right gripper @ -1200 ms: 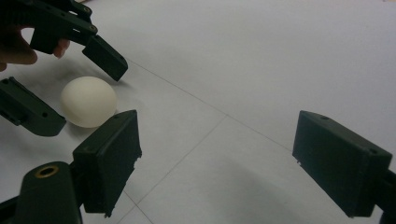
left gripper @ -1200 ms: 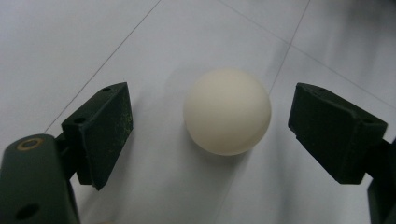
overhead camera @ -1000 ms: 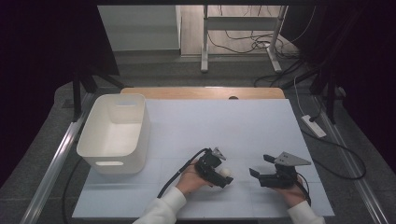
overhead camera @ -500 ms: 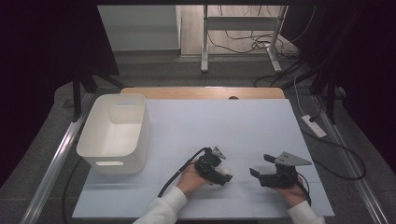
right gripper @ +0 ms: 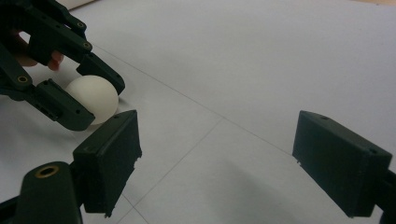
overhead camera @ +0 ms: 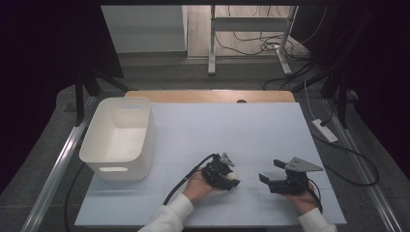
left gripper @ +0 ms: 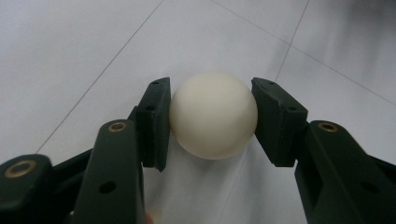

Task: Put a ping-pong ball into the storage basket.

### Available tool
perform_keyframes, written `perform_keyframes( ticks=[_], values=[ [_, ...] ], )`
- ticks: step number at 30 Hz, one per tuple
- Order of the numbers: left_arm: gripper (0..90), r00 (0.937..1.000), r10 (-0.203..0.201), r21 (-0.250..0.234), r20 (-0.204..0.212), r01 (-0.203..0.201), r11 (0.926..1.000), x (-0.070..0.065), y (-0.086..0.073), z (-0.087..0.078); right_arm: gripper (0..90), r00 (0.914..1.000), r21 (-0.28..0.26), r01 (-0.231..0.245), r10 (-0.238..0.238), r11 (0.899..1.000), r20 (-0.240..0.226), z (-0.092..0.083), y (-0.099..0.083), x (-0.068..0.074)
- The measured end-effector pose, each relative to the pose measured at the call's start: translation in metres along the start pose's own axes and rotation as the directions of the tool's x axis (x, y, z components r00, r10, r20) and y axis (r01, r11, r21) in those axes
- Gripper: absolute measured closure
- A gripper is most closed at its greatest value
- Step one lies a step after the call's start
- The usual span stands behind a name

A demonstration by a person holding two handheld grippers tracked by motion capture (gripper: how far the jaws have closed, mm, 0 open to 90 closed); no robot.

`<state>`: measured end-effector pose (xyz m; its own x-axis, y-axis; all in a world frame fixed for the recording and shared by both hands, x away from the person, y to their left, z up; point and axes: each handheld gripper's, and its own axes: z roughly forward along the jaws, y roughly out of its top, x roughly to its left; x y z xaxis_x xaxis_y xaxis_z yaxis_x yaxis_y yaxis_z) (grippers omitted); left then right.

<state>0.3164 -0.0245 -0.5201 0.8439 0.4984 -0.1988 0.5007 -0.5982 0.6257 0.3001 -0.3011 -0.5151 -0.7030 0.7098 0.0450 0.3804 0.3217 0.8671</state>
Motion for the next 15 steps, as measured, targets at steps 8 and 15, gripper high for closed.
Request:
perform_keyframes(
  ticks=[8,15],
  values=[
    [50.7,1.0000,0.001,-0.021,0.000,-0.002,0.9998,-0.001,0.000,-0.005,14.8,1.0000,-0.002,0.000,0.000,1.000,0.001,0.000,0.000,0.000],
    [50.8,0.9999,0.010,-0.042,-0.002,-0.010,0.9991,-0.004,0.001,-0.011,14.9,1.0000,-0.002,0.000,0.000,1.000,0.003,0.000,0.000,0.000]
  ],
)
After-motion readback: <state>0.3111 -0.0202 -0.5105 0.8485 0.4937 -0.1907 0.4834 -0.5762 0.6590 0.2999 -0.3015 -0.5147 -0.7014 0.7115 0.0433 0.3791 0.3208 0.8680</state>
